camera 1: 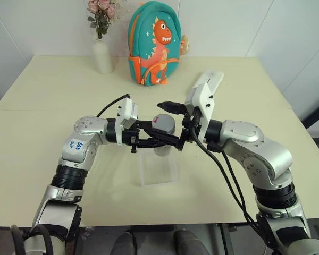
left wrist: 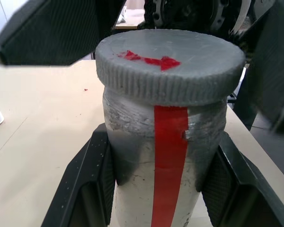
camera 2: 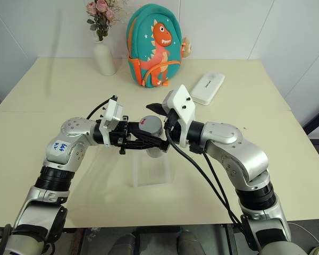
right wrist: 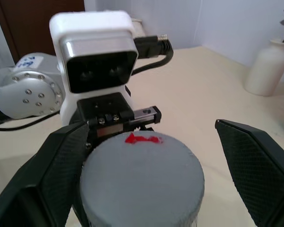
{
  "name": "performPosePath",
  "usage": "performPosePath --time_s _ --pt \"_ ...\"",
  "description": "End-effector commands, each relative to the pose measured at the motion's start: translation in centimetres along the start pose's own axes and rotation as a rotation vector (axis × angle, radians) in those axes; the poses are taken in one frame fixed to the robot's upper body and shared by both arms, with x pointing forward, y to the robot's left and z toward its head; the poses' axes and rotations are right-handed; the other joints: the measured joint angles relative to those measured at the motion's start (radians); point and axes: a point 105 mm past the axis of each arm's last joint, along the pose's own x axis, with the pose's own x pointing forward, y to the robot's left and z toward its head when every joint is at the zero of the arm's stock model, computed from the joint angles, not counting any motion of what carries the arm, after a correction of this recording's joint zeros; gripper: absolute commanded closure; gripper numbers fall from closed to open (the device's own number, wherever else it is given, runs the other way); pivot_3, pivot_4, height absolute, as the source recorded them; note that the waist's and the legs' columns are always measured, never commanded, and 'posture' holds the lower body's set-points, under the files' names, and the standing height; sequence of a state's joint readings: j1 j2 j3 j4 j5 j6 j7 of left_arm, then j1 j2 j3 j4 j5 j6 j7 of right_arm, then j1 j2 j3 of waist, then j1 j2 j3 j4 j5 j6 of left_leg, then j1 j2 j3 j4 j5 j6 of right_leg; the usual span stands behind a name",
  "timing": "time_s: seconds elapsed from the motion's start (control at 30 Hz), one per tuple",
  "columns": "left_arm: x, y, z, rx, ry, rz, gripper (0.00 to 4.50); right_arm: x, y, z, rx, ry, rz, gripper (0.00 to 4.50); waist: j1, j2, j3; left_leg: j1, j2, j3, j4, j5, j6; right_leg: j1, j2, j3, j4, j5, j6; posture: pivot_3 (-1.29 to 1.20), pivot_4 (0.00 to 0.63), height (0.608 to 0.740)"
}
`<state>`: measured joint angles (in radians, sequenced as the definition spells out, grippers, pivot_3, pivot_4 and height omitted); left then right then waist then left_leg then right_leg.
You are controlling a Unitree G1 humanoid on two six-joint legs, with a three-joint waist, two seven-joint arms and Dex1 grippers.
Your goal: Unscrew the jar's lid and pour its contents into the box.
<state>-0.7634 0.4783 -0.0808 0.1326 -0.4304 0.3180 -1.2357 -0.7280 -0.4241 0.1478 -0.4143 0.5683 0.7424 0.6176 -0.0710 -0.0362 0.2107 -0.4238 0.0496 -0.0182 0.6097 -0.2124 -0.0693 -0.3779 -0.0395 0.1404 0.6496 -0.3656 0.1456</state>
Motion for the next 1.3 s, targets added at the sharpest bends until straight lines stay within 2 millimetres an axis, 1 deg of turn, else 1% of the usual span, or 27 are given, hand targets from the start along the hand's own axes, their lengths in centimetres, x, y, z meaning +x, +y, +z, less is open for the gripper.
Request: performPosePath --time_s 0.03,0.47,0.73,1.03,1.3 --pt "0.3 -0.1 0.9 0.050 -0.014 -0.011 2.51 -0.1 -0.2 1.0 -0.041 -0.035 -0.014 0.04 0.000 0.000 0.000 0.000 0.000 0.000 0.000 0.000 0.000 0.000 0.000 0.000 0.000 0.000 0.000 0.00 0.150 0.740" --pt "0.2 0.0 0.9 0.046 -0.010 -0.005 2.51 -2.5 -1.1 0.9 -0.057 0.015 -0.075 0.04 0.003 0.000 0.000 0.000 0.000 0.000 0.000 0.000 0.000 0.000 0.000 0.000 0.000 0.000 0.000 0.00 0.150 0.740" --pt "0.3 0.0 0.8 0.046 -0.010 -0.009 2.51 -3.1 -1.1 0.8 -0.055 0.032 -0.083 0.04 0.007 0.000 0.000 0.000 0.000 0.000 0.000 0.000 0.000 0.000 0.000 0.000 0.000 0.000 0.000 0.00 0.150 0.740" --pt "0.1 0.1 0.8 0.043 -0.006 -0.005 2.51 -3.6 -0.3 1.1 -0.039 0.025 -0.043 0.04 0.015 0.000 0.000 0.000 0.000 0.000 0.000 0.000 0.000 0.000 0.000 0.000 0.000 0.000 0.000 0.00 0.150 0.740" --pt "0.1 0.1 0.7 0.043 -0.006 -0.008 2.51 -3.3 1.1 1.3 -0.008 0.004 0.036 0.04 0.015 0.000 0.000 0.000 0.000 0.000 0.000 0.000 0.000 0.000 0.000 0.000 -0.001 0.000 0.000 0.00 0.150 0.740"
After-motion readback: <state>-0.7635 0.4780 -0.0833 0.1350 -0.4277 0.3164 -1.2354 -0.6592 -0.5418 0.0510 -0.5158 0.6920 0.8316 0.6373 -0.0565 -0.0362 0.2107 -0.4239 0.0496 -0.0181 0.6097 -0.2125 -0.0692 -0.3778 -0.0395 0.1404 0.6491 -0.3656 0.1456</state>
